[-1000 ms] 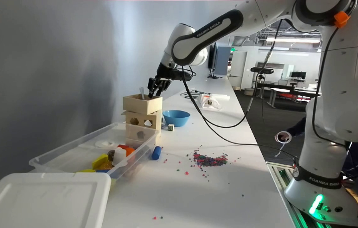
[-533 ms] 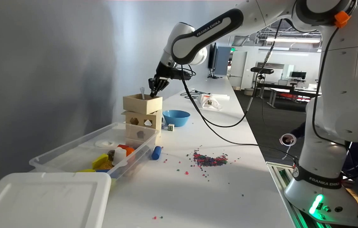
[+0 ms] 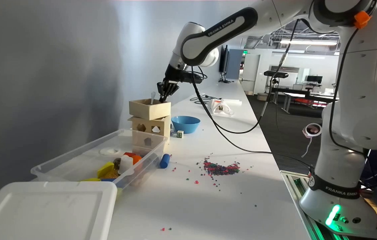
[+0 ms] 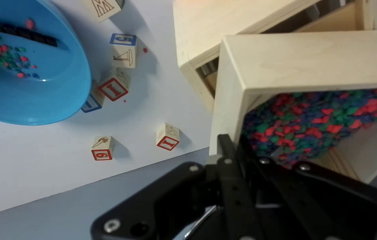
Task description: Pick up the box from the top of the box and put it on the table
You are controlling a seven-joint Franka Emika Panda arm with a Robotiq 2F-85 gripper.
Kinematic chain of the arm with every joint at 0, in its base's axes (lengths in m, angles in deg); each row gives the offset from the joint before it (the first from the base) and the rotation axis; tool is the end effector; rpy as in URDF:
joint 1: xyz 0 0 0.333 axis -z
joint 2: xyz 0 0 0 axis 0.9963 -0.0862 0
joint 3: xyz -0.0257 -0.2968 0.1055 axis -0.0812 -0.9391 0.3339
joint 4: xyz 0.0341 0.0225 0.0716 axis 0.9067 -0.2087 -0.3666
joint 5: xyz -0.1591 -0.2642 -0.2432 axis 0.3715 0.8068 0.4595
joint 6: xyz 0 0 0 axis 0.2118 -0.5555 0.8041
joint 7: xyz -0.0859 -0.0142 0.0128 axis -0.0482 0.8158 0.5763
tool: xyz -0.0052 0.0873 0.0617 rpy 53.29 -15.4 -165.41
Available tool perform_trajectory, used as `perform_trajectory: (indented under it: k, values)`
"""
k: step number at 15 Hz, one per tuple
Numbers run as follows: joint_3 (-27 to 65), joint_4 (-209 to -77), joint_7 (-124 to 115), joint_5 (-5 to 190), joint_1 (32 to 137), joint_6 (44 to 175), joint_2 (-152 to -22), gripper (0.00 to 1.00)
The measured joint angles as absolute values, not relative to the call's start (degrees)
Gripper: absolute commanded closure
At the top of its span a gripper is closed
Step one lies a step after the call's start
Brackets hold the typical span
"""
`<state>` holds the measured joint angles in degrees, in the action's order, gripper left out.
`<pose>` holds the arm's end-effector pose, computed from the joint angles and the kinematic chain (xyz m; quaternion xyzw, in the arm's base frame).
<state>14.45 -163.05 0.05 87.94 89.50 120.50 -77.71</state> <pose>0.6069 -0.1359 0.4613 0.9559 -0.1876 0.2258 0.0086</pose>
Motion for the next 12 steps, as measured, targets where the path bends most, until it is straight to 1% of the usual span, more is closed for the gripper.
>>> perform_trajectory:
  k: [8, 12]
  values:
    - [14.4, -163.4, -9.4, 76.8, 91.0, 111.5, -69.4, 0.98]
    - [12.4, -165.8, -19.0, 75.6, 92.5, 107.2, -64.0, 0.98]
